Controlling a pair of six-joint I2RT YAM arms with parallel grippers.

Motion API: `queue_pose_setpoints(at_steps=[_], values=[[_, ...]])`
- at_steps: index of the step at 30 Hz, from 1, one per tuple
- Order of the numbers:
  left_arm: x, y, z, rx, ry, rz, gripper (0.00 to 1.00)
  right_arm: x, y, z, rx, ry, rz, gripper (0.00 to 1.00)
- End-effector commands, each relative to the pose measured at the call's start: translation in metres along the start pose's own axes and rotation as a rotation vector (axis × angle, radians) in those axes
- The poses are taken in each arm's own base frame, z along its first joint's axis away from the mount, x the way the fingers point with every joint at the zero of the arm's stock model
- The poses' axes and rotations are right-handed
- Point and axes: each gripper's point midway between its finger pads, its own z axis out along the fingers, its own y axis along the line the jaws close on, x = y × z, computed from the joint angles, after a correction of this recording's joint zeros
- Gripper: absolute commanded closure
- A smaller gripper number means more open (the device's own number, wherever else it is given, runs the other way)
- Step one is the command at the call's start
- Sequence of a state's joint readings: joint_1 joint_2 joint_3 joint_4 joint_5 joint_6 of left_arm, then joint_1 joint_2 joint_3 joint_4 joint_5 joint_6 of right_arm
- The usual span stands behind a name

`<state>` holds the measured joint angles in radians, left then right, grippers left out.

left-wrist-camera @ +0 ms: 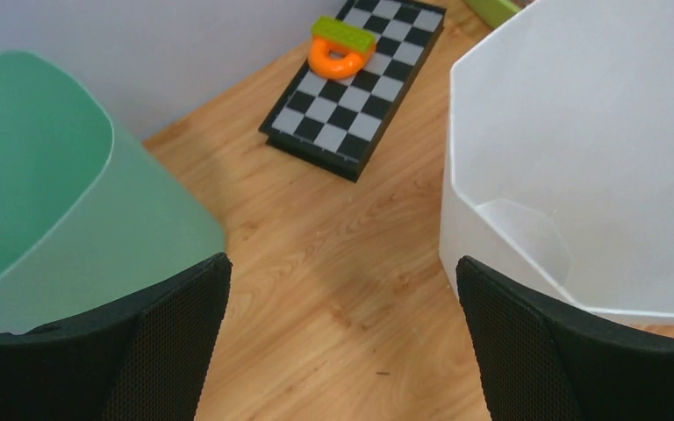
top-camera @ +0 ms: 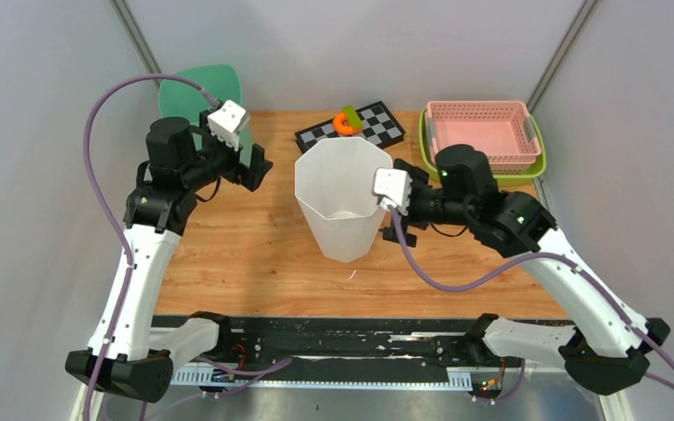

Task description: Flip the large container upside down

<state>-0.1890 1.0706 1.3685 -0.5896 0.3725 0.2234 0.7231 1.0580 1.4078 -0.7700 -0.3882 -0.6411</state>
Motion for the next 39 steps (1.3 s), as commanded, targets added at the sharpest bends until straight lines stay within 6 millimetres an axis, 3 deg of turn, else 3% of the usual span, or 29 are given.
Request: queue_pose_setpoints(at_steps=[1,6,12,23,35,39], values=[[0.026,0.002,0.002,0.04,0.007,-0.012,0.0,-0.001,0.007,0.022,-0.021,0.118,-0.145,0.05],[0.058,-0.007,0.002,0.062,0.016,0.039,0.0,-0.018,0.018,0.055,-0.04,0.143,-0.22,0.07],[0.074,-0.016,-0.006,0.071,0.007,0.069,0.0,-0.029,0.025,0.069,-0.1,0.154,-0.178,0.11],[0.081,-0.026,-0.009,0.136,0.049,0.095,0.0,-0.011,0.054,0.083,-0.285,0.295,-0.082,0.17],[0.103,-0.04,-0.01,0.187,0.061,0.093,0.0,0.0,0.063,0.097,-0.338,0.374,-0.022,0.33],[0.106,-0.042,-0.012,0.192,0.059,0.096,0.0,0.001,0.063,0.097,-0.34,0.382,-0.025,0.45]])
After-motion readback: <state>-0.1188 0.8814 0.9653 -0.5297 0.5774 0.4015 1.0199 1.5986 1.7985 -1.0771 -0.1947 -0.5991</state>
